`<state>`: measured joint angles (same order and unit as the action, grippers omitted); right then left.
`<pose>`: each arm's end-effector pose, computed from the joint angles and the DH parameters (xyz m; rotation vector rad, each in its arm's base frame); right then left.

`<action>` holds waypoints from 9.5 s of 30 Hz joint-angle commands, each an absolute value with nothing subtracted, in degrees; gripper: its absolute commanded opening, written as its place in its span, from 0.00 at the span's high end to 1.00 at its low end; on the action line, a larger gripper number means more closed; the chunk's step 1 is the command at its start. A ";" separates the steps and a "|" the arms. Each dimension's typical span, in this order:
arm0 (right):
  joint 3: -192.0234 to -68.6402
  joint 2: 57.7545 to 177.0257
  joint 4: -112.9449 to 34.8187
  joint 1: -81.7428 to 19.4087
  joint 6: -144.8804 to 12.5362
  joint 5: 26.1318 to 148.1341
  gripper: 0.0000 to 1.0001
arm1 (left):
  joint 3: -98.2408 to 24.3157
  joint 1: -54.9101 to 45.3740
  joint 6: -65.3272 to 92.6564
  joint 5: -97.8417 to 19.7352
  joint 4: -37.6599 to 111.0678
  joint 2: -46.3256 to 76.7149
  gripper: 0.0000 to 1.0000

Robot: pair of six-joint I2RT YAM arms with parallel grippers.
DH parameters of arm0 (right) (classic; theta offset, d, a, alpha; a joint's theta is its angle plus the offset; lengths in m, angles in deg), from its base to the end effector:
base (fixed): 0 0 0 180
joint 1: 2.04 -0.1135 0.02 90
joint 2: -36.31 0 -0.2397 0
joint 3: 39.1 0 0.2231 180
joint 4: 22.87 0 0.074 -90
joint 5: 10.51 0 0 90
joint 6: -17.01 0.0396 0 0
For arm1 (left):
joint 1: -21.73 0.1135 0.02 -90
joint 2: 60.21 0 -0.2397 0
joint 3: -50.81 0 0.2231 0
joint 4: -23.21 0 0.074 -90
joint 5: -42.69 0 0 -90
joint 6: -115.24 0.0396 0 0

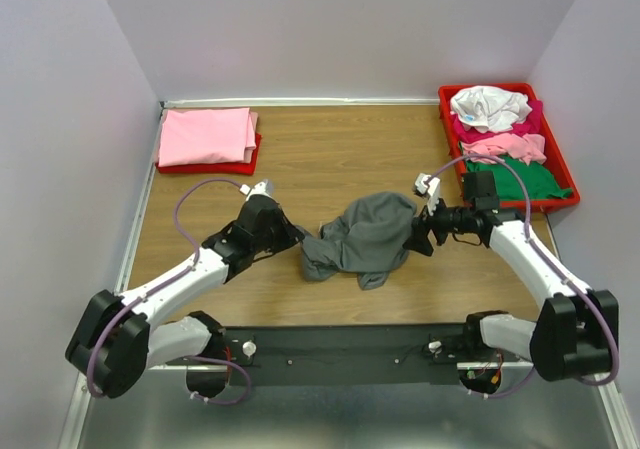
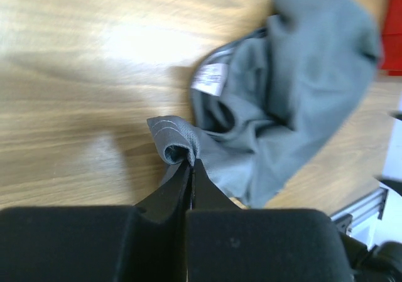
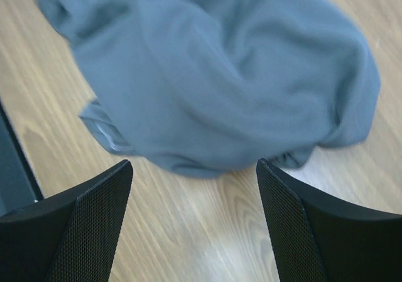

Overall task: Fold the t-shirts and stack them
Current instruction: Flatten the tshirt out

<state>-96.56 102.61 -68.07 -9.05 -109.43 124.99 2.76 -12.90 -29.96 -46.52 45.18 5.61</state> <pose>0.1989 0.0529 0.2163 -1.1182 1.9784 0.7277 0.1821 -0.1264 0.1915 -0.4222 2.3703 -0.8091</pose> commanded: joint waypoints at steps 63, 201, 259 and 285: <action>-159.18 107.66 -89.01 -9.07 -105.07 114.93 1.00 | -27.45 -13.16 12.58 -55.30 37.49 -21.64 1.00; -102.62 106.36 -98.66 5.25 -142.40 120.79 0.22 | 5.66 4.01 -16.64 -23.13 56.27 -12.74 0.37; -117.20 117.00 -78.45 1.21 -106.38 102.86 0.27 | 0.76 -23.36 -20.46 -42.49 67.64 2.47 0.43; -109.54 127.72 -79.78 1.21 -115.08 102.96 0.28 | 3.74 -23.44 -21.16 -41.33 64.20 7.46 0.34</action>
<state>-108.32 127.49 -79.96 1.29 -113.48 102.61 5.54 -23.02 -22.35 -38.36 62.66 6.16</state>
